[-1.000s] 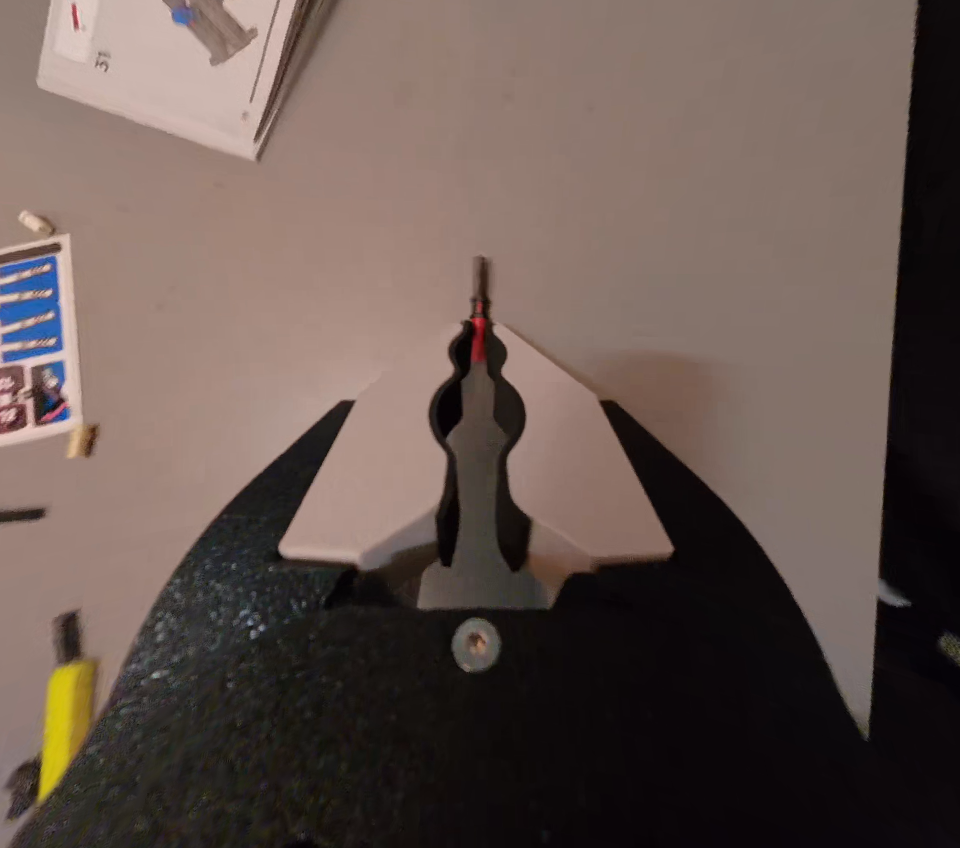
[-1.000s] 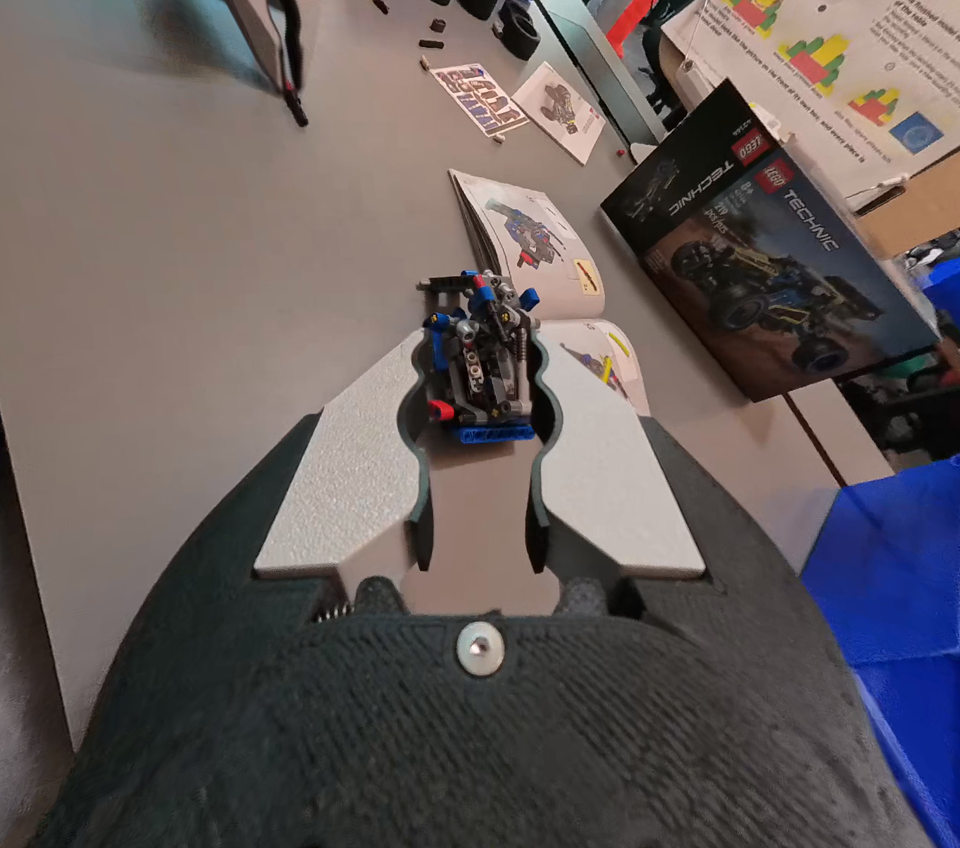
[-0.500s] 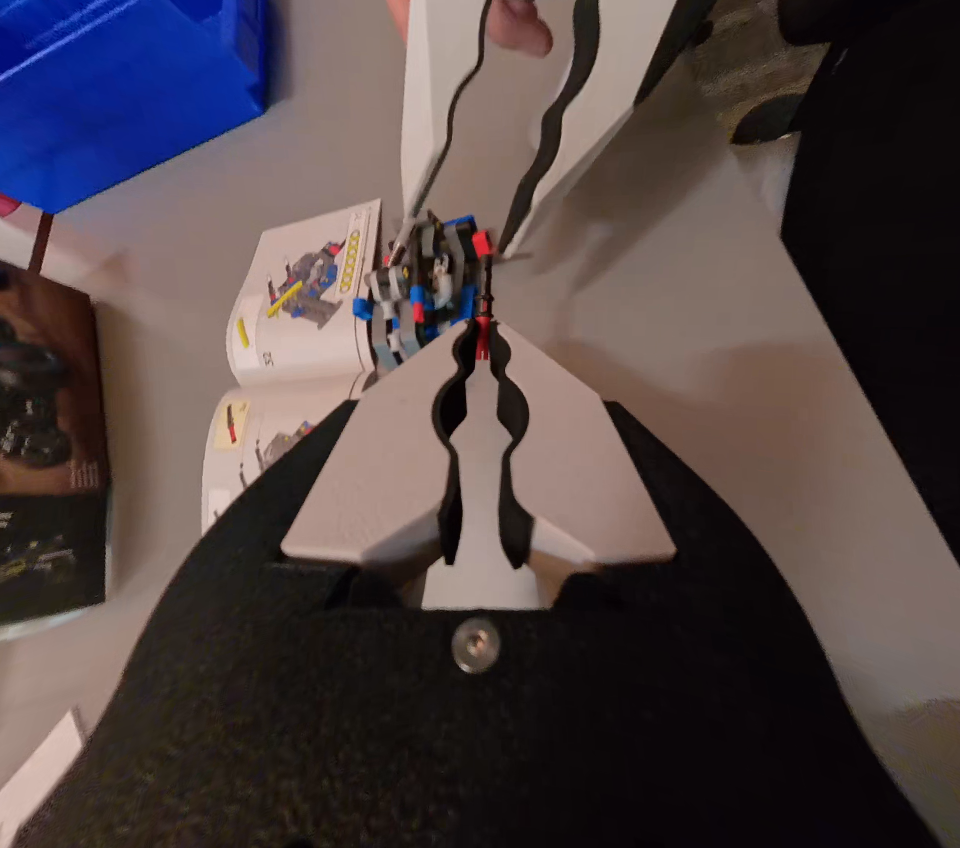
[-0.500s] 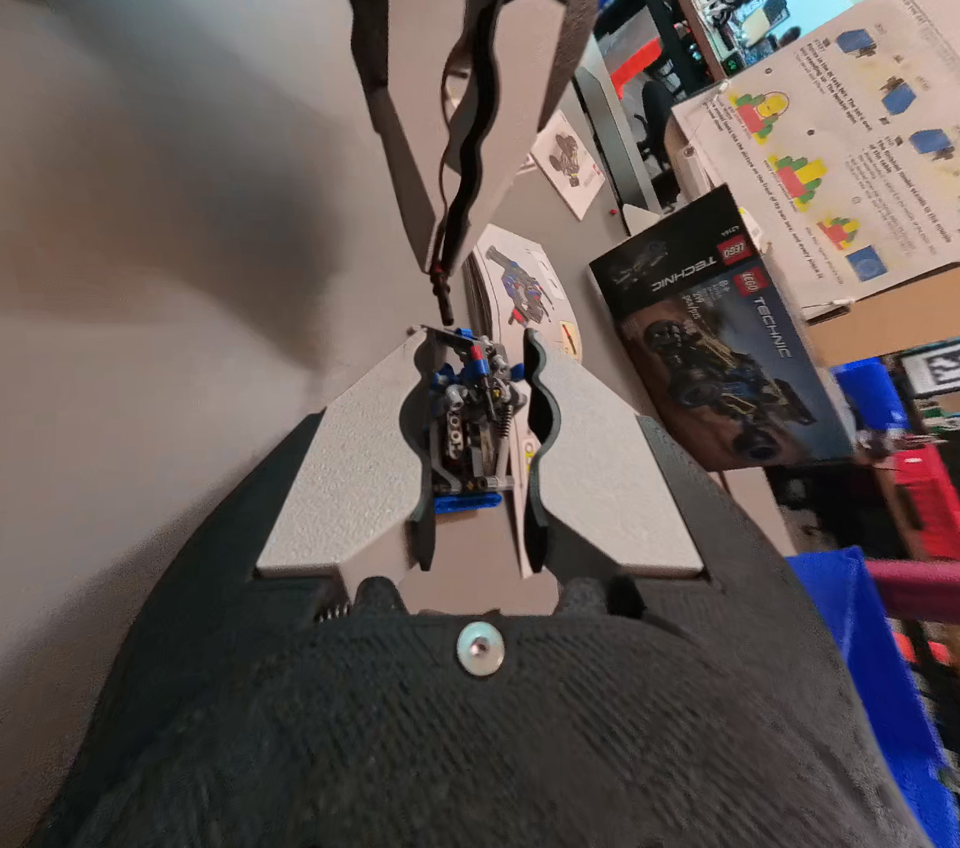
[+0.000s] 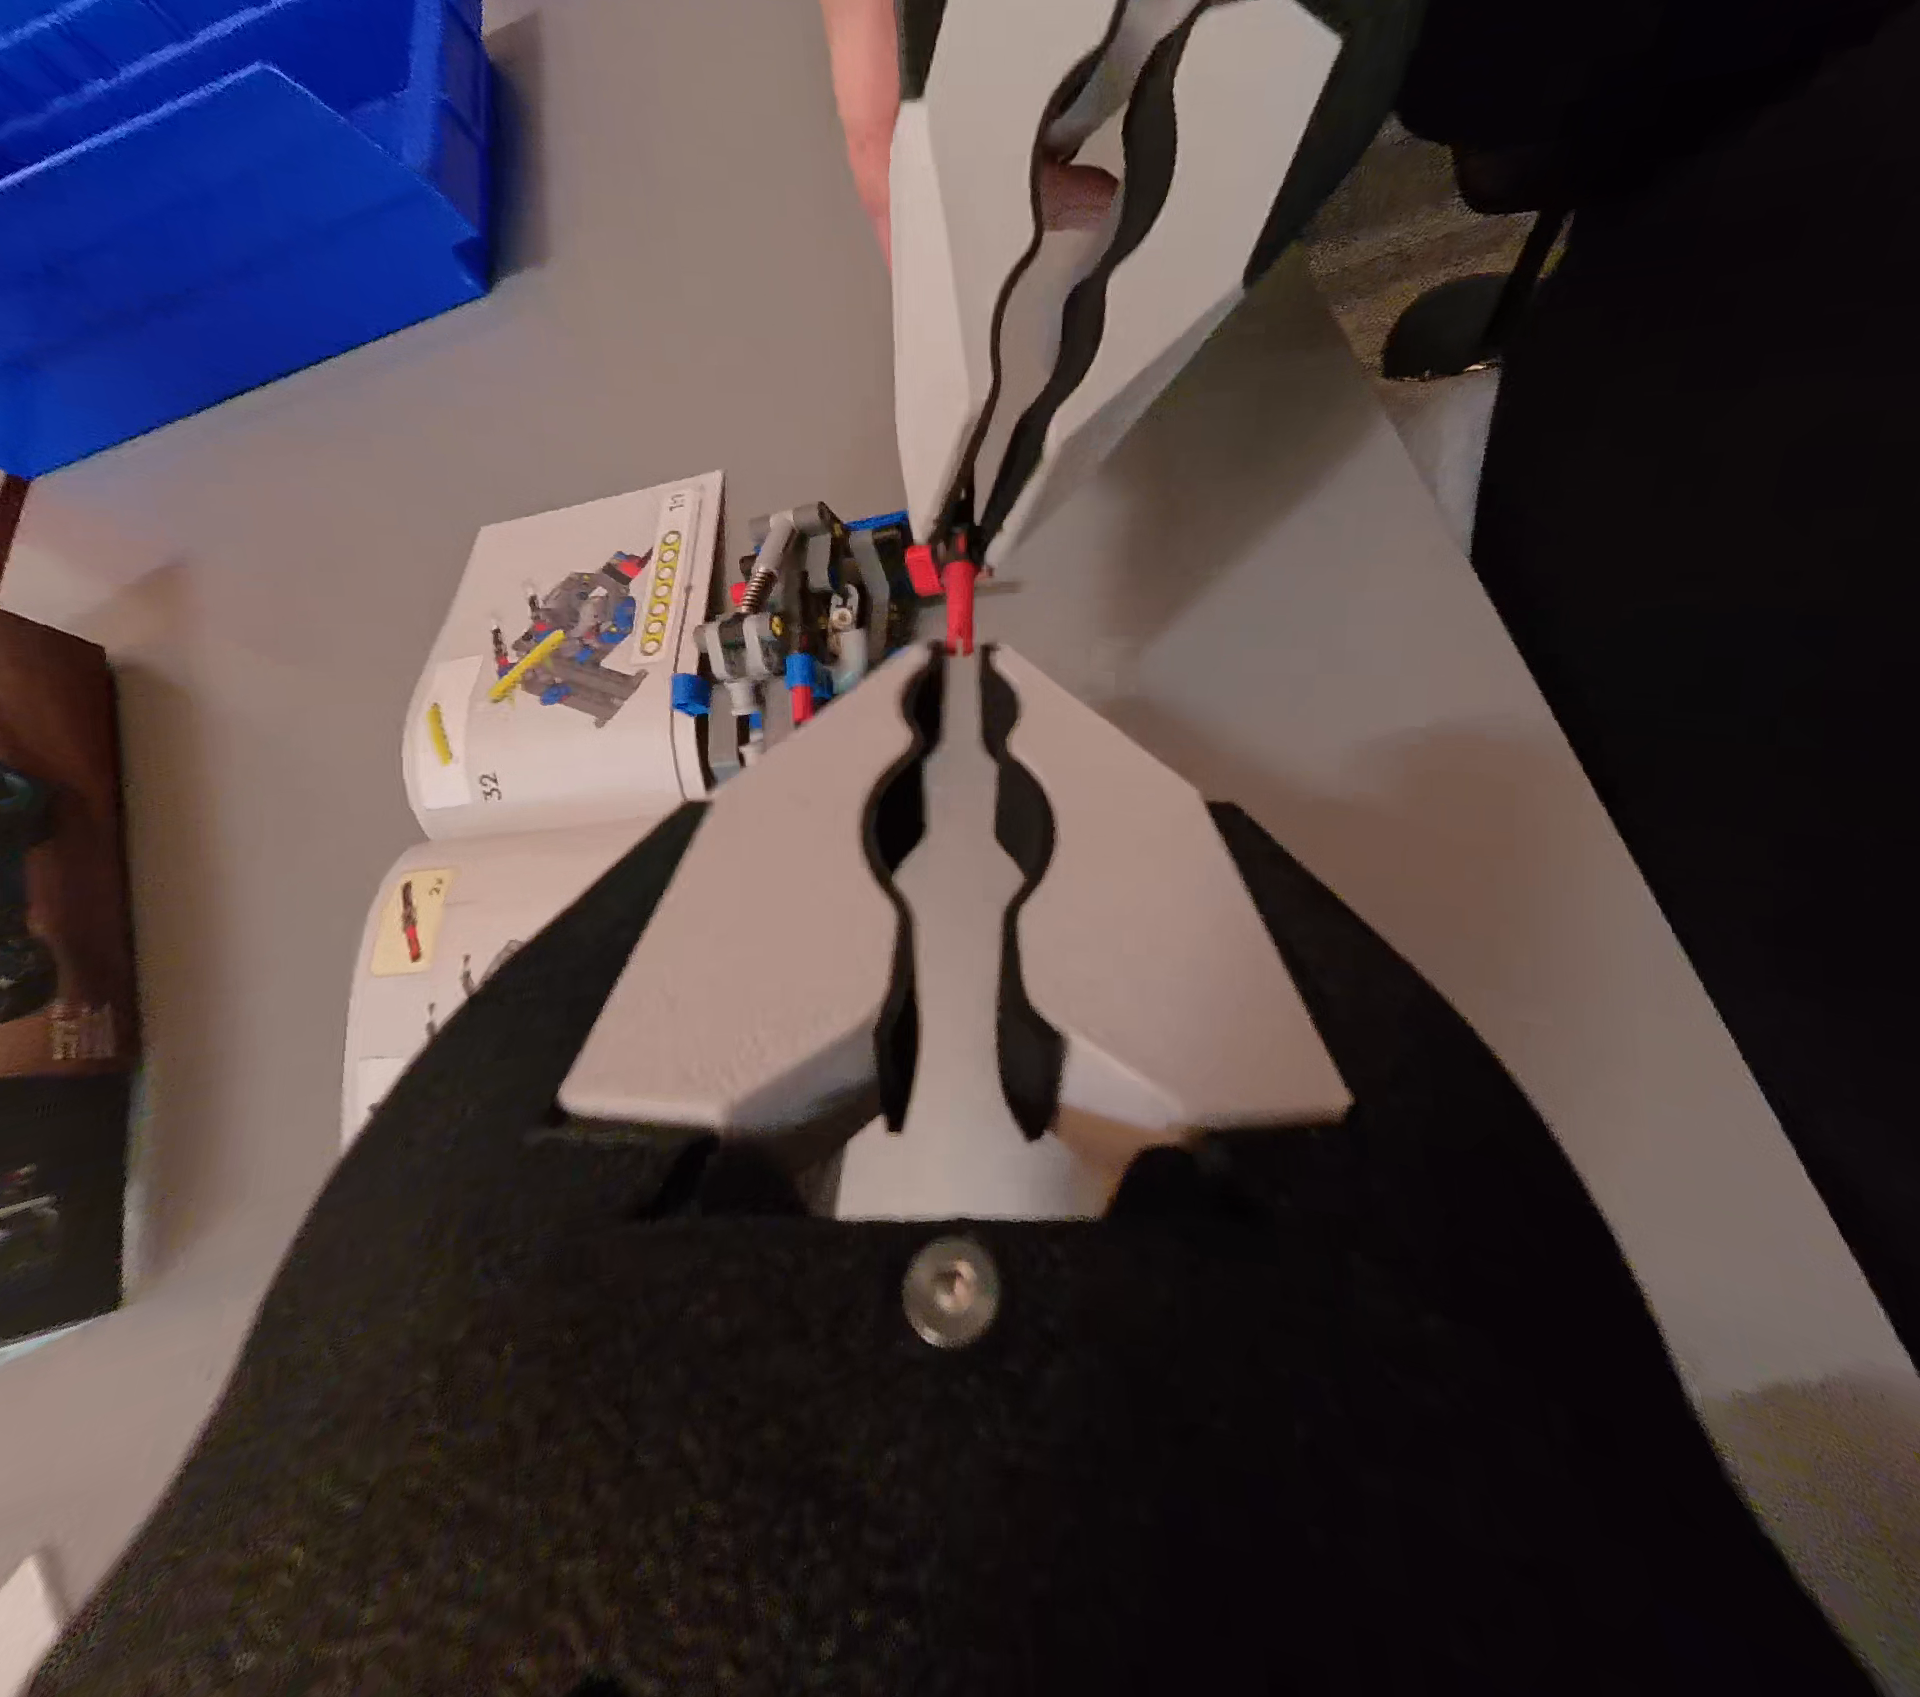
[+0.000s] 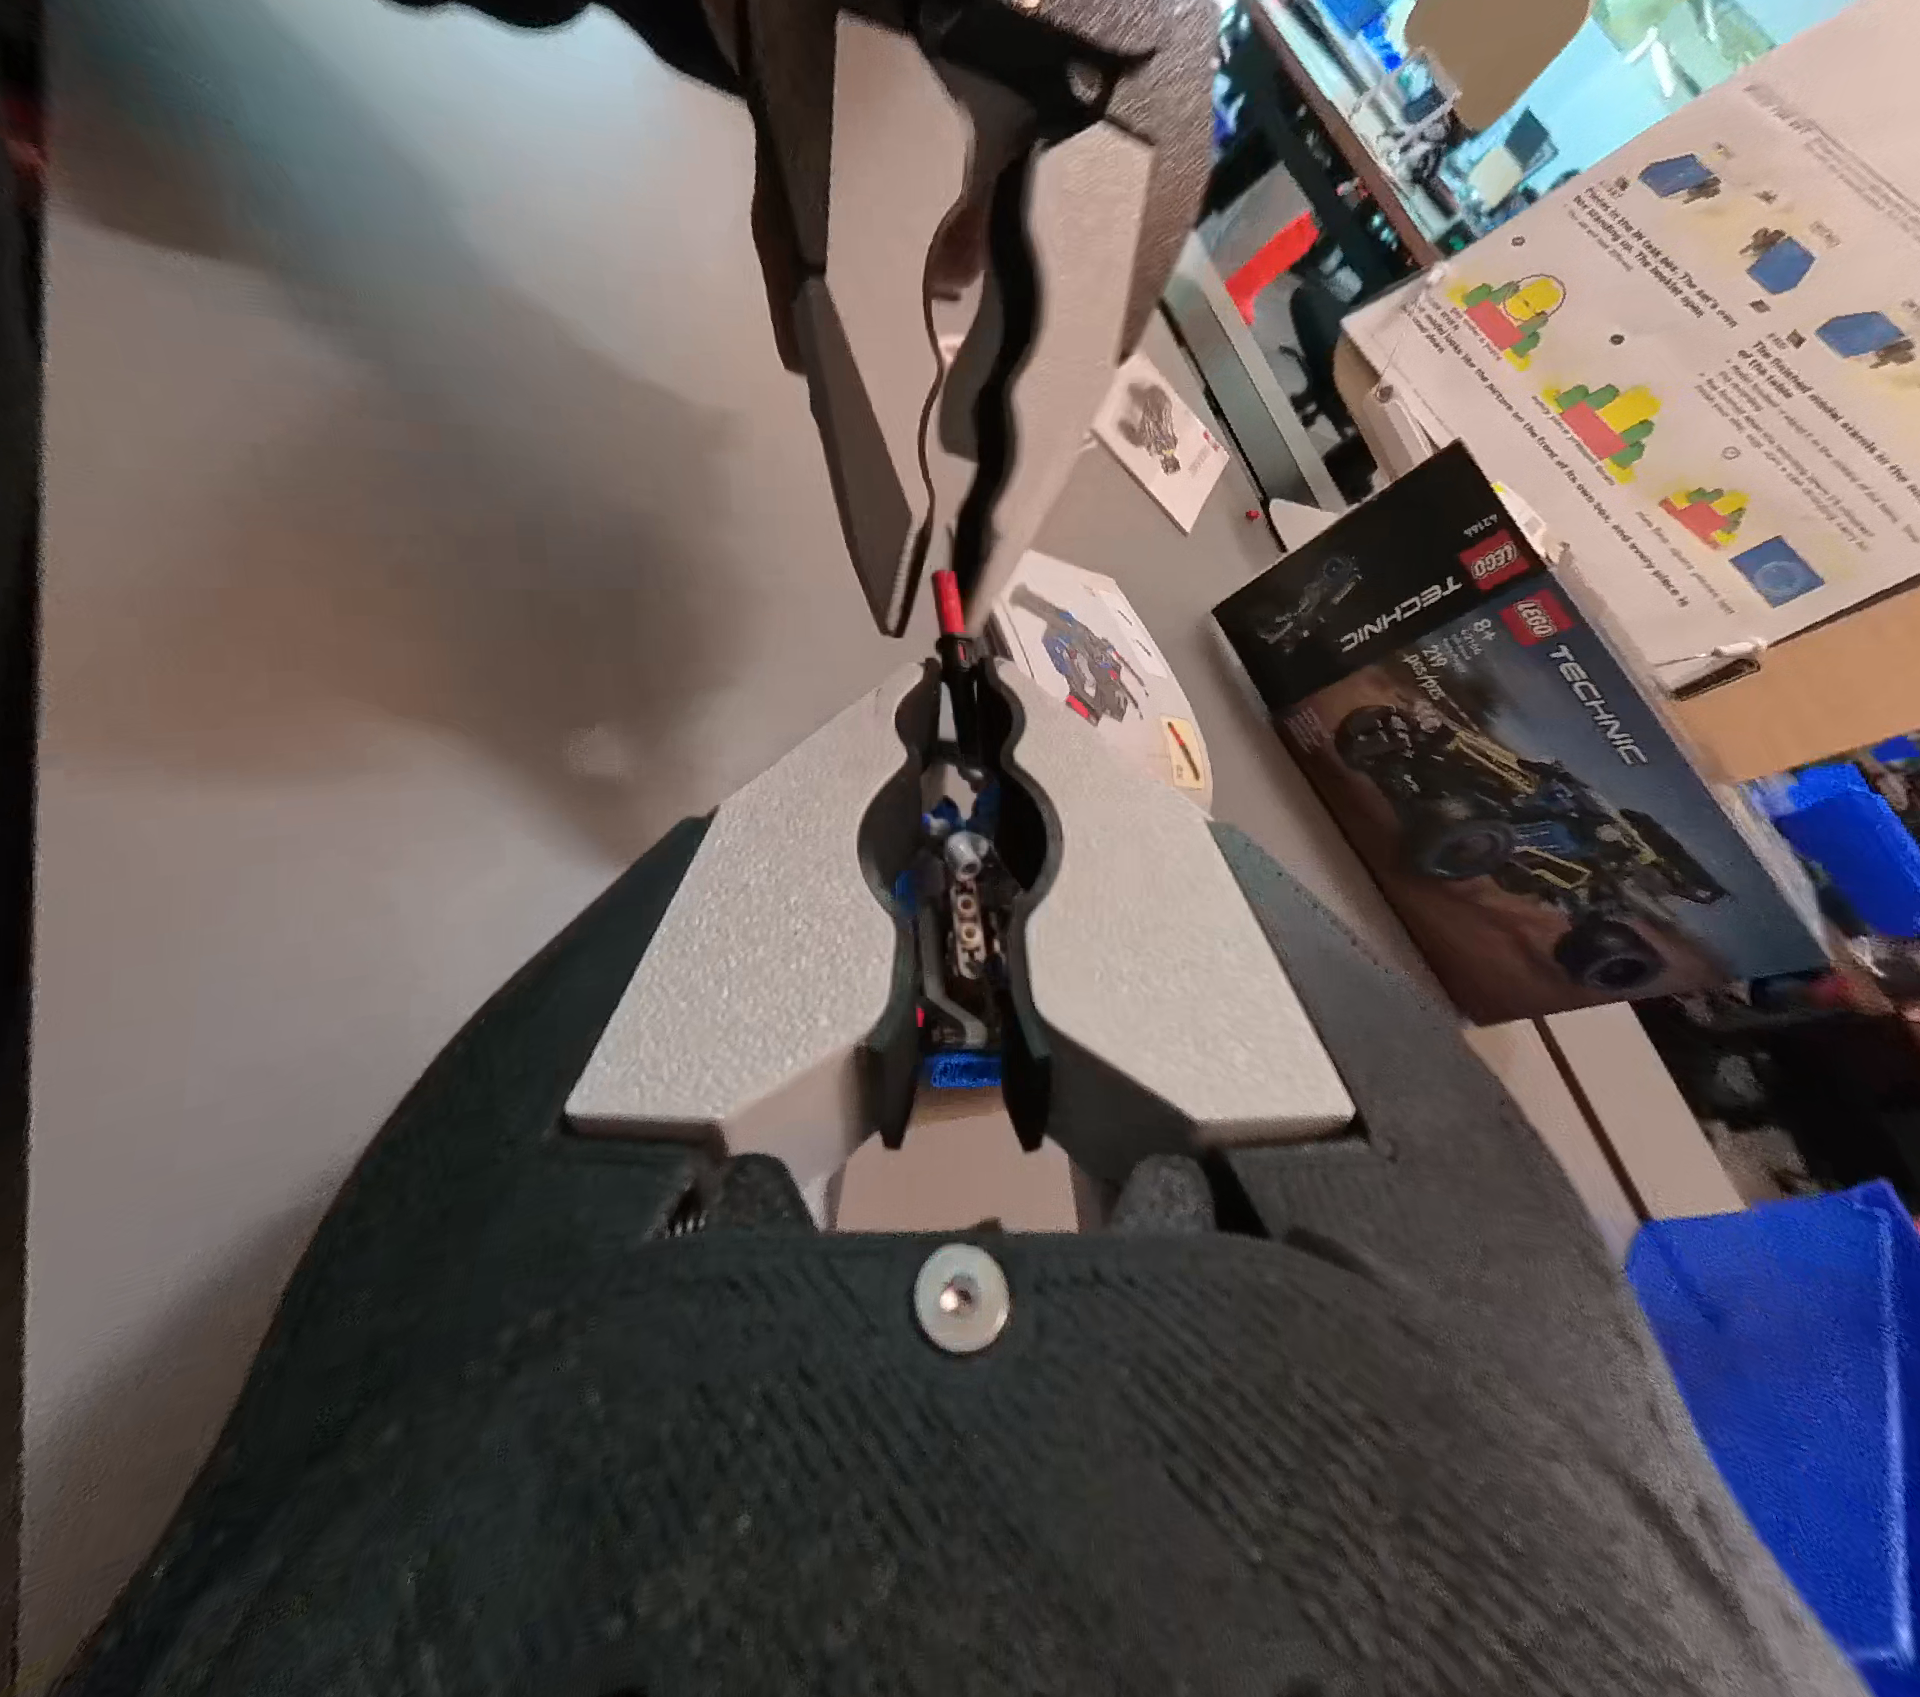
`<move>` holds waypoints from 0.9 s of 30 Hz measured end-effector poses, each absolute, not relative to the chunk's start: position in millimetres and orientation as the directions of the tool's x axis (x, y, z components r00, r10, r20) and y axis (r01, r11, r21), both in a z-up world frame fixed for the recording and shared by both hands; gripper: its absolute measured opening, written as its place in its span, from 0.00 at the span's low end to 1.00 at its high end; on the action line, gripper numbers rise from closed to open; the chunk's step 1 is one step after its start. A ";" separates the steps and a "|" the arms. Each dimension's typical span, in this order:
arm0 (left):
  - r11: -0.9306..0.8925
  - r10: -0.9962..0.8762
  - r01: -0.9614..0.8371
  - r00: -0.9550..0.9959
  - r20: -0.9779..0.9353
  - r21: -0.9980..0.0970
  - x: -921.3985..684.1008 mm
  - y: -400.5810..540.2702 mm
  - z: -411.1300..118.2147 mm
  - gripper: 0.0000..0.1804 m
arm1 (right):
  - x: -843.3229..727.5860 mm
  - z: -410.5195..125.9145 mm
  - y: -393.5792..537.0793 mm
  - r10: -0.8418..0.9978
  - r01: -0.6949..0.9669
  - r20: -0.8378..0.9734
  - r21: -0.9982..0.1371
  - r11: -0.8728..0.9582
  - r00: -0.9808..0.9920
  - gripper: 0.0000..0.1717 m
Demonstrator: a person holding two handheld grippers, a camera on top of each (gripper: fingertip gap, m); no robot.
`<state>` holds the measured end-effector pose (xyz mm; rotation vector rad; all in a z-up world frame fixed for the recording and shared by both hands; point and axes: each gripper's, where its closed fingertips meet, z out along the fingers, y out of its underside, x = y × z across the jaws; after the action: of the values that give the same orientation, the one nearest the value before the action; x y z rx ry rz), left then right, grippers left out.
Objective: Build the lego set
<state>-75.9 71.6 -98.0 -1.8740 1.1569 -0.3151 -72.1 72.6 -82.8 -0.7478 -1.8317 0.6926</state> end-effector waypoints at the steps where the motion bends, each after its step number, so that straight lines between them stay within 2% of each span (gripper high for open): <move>1: -0.153 -0.813 -0.597 0.529 -0.244 -0.788 -74.8 72.1 -96.1 0.00 | -70.5 -80.5 71.8 0.763 0.170 0.568 -0.756 0.632 -0.310 0.02; 4: -0.103 -0.820 -0.598 0.503 -0.272 -0.795 -67.0 70.5 -91.6 0.01 | -68.3 -84.3 74.0 0.749 0.193 0.579 -0.734 0.651 -0.323 0.02; 6: -0.124 -0.826 -0.574 0.512 -0.237 -0.810 -65.3 70.8 -92.2 0.09 | -68.1 -82.9 73.4 0.747 0.185 0.582 -0.735 0.652 -0.321 0.02; 7: -0.130 -0.823 -0.563 0.521 -0.228 -0.816 -65.1 71.6 -91.7 0.08 | -67.9 -81.4 73.4 0.751 0.178 0.580 -0.741 0.648 -0.316 0.02; 8: -0.126 -0.826 -0.558 0.516 -0.224 -0.820 -63.8 70.5 -91.3 0.01 | -67.9 -79.4 74.0 0.752 0.170 0.585 -0.744 0.647 -0.304 0.02; 14: -0.096 -0.794 -0.543 0.547 -0.265 -0.835 -64.6 75.5 -88.3 0.00 | -66.4 -75.5 76.0 0.766 0.152 0.577 -0.762 0.630 -0.283 0.02; 16: -0.089 -0.795 -0.501 0.556 -0.241 -0.861 -63.1 74.7 -83.1 0.06 | -65.3 -71.9 74.8 0.776 0.133 0.562 -0.779 0.613 -0.284 0.02; 21: -0.098 -0.806 -0.500 0.547 -0.226 -0.860 -63.8 73.4 -84.8 0.00 | -65.0 -66.0 72.6 0.785 0.103 0.551 -0.796 0.596 -0.284 0.02; 27: -0.052 -0.798 -0.514 0.537 -0.274 -0.856 -64.7 75.9 -80.2 0.00 | -62.7 -62.7 76.8 0.802 0.099 0.532 -0.813 0.573 -0.270 0.02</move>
<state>-64.7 75.9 -80.2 -1.7126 1.1093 -0.3336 -62.7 76.8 -62.7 -0.7506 -1.7303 0.8163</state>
